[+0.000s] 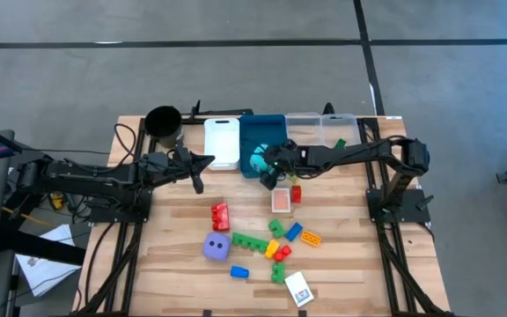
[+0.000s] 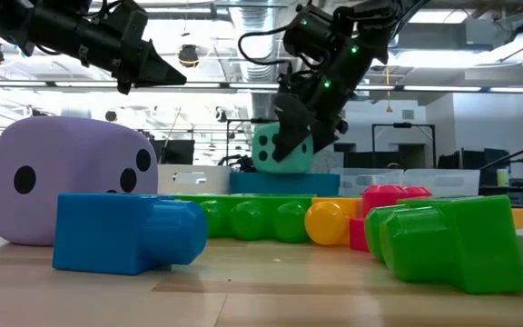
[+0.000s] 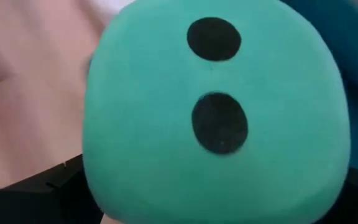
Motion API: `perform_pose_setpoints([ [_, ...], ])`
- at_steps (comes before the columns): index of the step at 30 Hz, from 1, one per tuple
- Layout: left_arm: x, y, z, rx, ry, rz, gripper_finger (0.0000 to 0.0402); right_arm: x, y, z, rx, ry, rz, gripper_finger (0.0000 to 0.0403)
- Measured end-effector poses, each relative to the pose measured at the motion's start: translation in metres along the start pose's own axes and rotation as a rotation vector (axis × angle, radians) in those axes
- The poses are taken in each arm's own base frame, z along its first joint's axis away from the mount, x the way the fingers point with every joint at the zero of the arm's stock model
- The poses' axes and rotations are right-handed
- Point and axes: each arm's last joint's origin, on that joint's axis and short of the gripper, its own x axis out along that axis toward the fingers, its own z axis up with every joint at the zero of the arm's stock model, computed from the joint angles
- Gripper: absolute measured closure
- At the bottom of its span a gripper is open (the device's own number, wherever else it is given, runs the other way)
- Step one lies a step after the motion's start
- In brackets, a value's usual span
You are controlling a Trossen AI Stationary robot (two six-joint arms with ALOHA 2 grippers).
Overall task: Pick & Place Toys
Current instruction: Put the large blue dice into the blue bin
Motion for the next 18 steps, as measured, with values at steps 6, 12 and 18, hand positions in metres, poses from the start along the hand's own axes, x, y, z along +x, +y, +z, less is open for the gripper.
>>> perform_pose_setpoints([
  [6, 0.0, 0.0, 0.0, 0.0, 0.0, 0.0, 0.0402, 0.009, -0.024, 0.004, 0.085, 0.027, 0.0, 0.0003],
  [12, 0.0, 0.0, 0.0, 0.0, 0.0, 0.0, 0.0402, 0.005, -0.01, -0.001, 0.064, 0.071, 0.105, 0.0003],
  [18, 0.0, 0.0, 0.0, 0.0, 0.0, 0.0, 0.0402, -0.004, -0.002, 0.0, 0.058, 0.105, 0.161, 0.0003],
])
